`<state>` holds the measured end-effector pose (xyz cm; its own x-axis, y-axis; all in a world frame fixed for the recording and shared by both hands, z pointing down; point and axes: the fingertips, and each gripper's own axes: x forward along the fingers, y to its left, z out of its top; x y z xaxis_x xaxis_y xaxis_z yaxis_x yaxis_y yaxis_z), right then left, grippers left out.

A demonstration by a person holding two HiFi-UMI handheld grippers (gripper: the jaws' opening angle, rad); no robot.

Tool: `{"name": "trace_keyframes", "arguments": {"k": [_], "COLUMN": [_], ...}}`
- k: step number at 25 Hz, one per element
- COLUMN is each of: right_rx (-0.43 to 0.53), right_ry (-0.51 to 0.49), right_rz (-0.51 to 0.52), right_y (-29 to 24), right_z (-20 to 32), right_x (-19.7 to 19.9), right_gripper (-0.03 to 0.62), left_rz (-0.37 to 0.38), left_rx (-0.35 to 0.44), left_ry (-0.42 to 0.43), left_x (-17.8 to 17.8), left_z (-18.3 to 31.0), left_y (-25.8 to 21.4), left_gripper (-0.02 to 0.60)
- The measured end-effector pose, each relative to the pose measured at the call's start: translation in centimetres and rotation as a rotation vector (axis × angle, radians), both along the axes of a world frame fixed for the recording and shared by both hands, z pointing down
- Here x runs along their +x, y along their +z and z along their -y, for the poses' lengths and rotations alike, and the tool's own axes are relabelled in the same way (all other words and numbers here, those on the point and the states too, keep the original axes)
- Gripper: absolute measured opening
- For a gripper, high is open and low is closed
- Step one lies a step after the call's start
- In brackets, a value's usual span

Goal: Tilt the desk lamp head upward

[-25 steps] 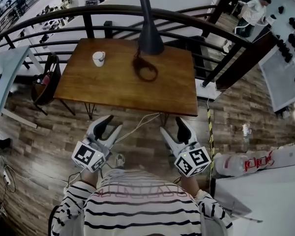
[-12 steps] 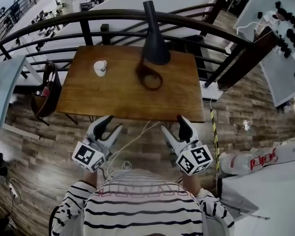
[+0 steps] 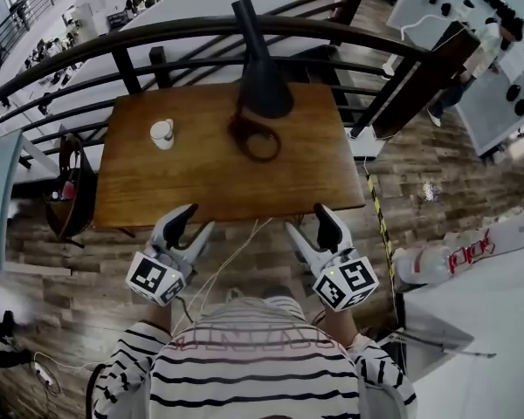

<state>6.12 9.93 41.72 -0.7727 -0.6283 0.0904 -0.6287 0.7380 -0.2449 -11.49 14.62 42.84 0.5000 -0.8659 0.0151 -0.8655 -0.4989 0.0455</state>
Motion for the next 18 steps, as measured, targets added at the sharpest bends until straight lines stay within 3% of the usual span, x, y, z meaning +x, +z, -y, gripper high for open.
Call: {"name": "trace_keyframes", "arguments": {"k": [9, 18], "right_rx": [-0.032, -0.026], "right_ry": [0.039, -0.026], "right_rz": [-0.013, -0.006], "right_y": [1.2, 0.5], "right_z": [3.8, 9.9], "right_x": [1.0, 1.3], "right_gripper": [0.310, 0.310], "left_rz": [-0.041, -0.031], "left_rx": [-0.038, -0.030], "left_ry": [0.030, -0.030], "left_x": [0.9, 1.4], "left_z": [4.4, 9.3], "left_y": [1.7, 0.5], "left_gripper": [0.172, 0.172]}}
